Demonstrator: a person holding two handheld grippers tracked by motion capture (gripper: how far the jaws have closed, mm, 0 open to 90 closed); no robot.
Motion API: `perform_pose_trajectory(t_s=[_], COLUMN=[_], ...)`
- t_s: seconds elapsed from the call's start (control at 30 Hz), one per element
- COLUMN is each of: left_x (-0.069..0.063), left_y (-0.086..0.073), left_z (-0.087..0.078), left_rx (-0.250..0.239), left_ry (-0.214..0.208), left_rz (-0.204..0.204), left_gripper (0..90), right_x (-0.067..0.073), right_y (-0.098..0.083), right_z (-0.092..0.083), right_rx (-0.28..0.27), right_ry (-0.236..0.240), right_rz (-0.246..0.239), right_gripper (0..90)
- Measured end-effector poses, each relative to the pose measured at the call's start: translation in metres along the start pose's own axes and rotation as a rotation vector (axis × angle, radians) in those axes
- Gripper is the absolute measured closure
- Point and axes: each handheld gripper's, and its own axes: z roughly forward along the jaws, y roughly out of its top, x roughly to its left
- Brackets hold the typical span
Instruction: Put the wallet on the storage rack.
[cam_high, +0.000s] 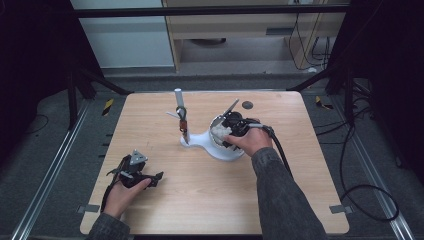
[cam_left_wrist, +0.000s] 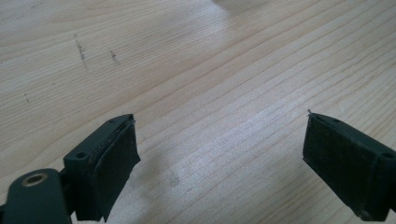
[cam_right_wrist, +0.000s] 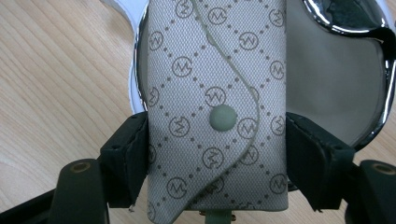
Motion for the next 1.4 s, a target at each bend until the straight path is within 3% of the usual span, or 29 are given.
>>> perform_pose_trajectory(t_s=[0.4, 0.83, 1.1, 1.4], left_x=[0.0, 0.0, 0.0, 0.001], left_y=[0.0, 0.0, 0.0, 0.0], left_z=[0.0, 0.0, 0.0, 0.0], left_rx=[-0.001, 0.001, 0.002, -0.005], left_ry=[-0.001, 0.001, 0.003, -0.002], left_rz=[0.0, 0.001, 0.001, -0.004], left_gripper=[9.8, 9.9, 9.2, 8.0], right_x=[-0.002, -0.002, 0.002, 0.001], right_y=[0.001, 0.001, -0.003, -0.015], right_z=[0.001, 0.001, -0.01, -0.023], right_rx=[-0.013, -0.023, -0.083, -0.133], right_ry=[-0.008, -0.005, -0.014, -0.017], right_rz=[0.027, 0.021, 0.015, 0.044], right_gripper=[27.5, 27.5, 13.8, 8.9])
